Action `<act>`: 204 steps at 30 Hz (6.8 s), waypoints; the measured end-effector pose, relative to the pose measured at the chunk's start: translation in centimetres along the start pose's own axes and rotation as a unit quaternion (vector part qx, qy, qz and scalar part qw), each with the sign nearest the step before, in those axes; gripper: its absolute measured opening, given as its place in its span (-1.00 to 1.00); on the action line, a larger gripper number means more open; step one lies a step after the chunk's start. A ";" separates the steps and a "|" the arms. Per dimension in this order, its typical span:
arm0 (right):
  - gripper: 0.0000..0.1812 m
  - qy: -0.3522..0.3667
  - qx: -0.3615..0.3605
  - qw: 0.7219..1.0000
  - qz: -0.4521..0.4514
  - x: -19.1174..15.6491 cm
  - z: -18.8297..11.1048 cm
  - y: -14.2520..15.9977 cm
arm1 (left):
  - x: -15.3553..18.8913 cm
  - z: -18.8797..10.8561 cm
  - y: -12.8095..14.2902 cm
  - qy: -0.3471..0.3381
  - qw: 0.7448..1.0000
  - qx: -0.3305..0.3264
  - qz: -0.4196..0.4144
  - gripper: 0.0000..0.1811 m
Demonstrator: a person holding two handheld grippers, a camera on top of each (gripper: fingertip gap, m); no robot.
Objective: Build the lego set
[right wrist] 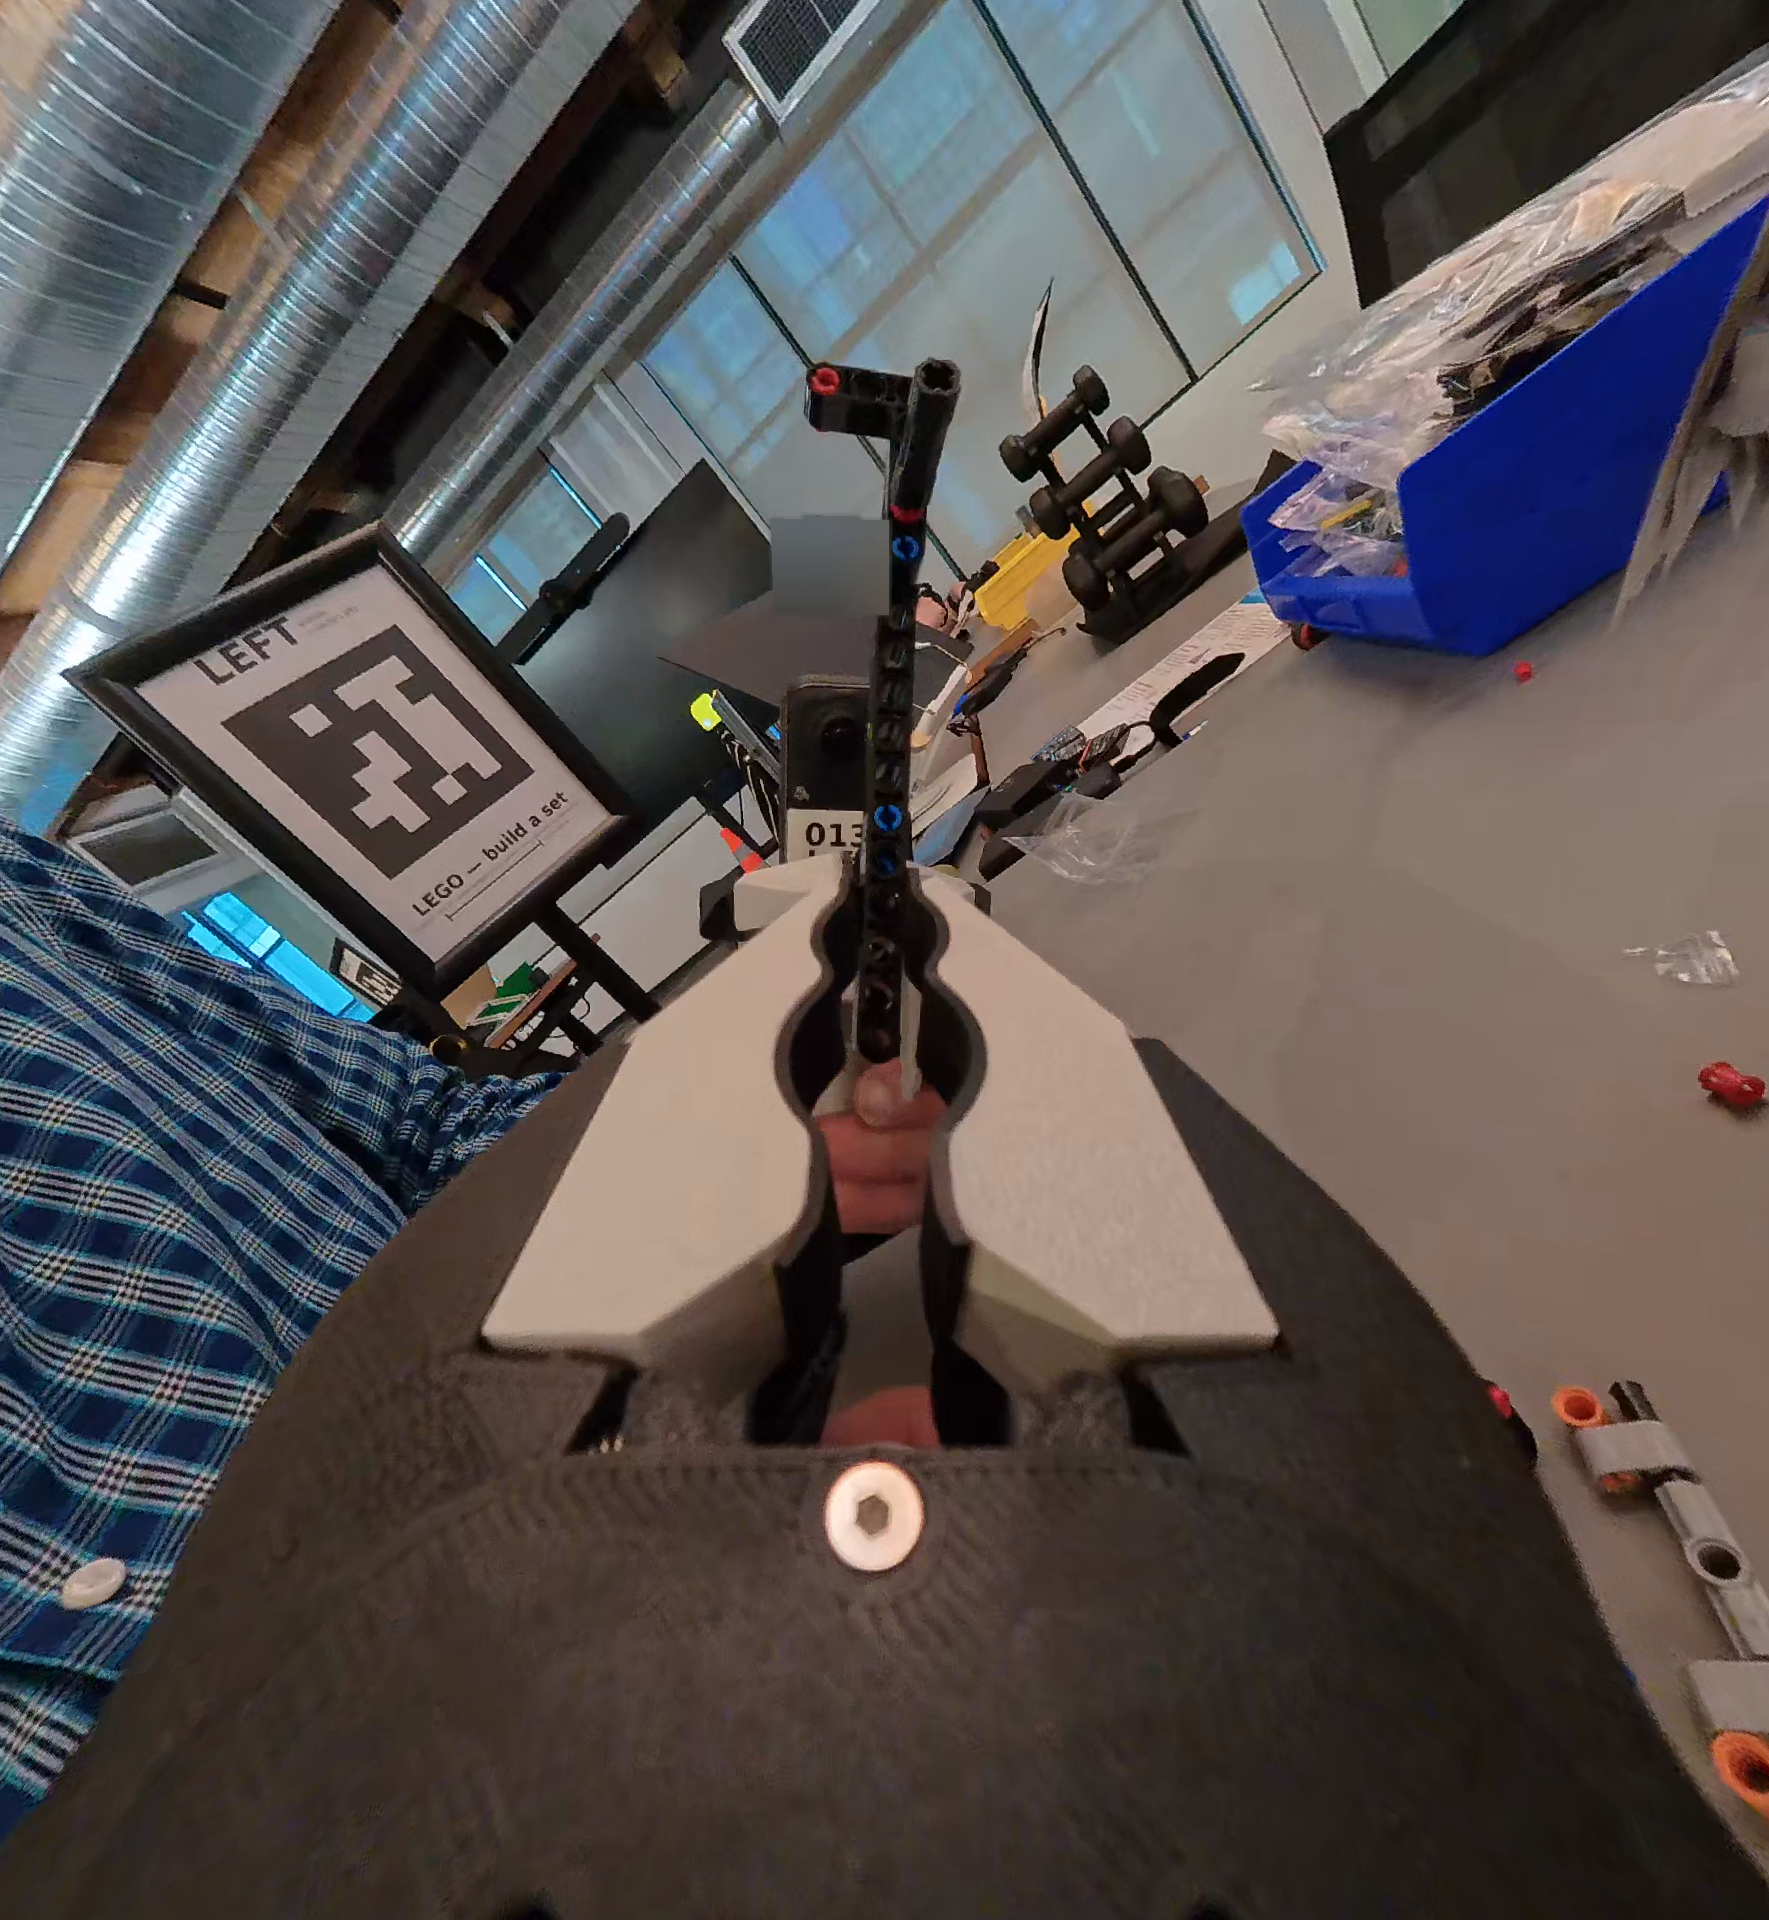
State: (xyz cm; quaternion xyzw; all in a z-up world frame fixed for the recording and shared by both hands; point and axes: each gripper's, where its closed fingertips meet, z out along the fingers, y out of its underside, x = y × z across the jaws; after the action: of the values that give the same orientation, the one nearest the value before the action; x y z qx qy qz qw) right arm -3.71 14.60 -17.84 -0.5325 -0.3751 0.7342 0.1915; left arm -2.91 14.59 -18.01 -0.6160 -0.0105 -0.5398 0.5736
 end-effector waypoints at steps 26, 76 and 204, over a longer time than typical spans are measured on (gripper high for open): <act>-0.95 -0.005 0.017 1.000 0.011 0.2 -0.5 -0.8 | -1.1 -1.7 -0.4 -0.027 0.999 -0.042 0.019 -0.94; -0.82 0.047 -0.164 0.985 -0.005 2.8 1.7 4.3 | -3.6 -3.0 -0.3 -0.056 0.996 -0.046 -0.047 -0.94; -0.80 0.126 -0.492 0.806 -0.306 6.1 3.0 16.5 | -7.5 -13.7 11.5 -0.462 0.783 -0.364 0.201 -0.98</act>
State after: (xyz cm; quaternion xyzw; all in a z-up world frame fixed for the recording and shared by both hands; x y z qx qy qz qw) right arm -6.74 7.05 -33.78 -0.5008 -0.8019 0.2814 0.1642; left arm -7.73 5.41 -34.37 -0.9427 0.0476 -0.0268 0.3290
